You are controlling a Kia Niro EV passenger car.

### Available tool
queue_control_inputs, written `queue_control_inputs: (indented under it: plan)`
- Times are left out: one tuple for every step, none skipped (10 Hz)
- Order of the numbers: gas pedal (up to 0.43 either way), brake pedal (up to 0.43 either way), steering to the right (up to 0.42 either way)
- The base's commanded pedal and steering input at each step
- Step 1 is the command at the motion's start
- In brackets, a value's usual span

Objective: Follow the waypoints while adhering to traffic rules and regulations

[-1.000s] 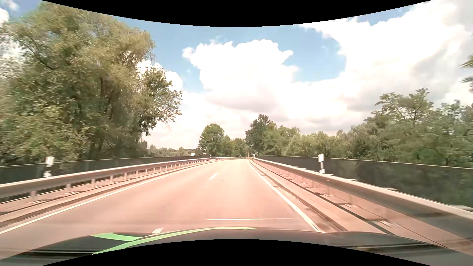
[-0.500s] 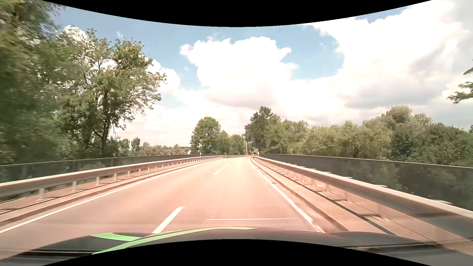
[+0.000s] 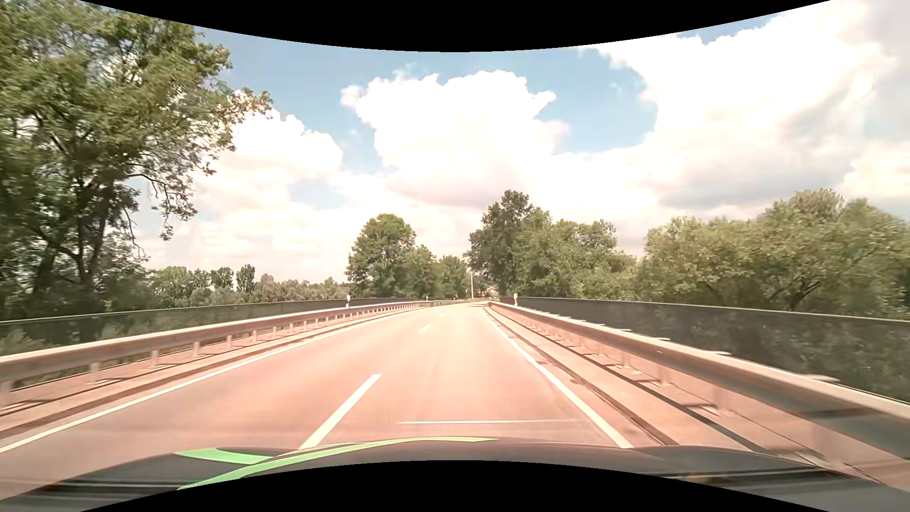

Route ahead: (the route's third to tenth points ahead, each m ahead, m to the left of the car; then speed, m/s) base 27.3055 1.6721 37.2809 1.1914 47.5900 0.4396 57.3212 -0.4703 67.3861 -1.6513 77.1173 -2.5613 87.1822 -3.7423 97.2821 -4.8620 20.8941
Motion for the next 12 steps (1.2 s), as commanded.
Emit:
queue_control_inputs:
  plan:
    - [0.118, 0.000, 0.006]
    - [0.118, 0.000, 0.007]
    - [0.118, 0.000, 0.008]
    - [0.118, 0.000, 0.008]
    - [0.118, 0.000, 0.009]
    - [0.110, 0.000, 0.010]
    - [0.110, 0.000, 0.010]
    - [0.110, 0.000, 0.010]
    - [0.110, 0.000, 0.010]
    - [0.110, 0.000, 0.008]
    - [0.110, 0.000, 0.007]
    - [0.110, 0.000, 0.007]
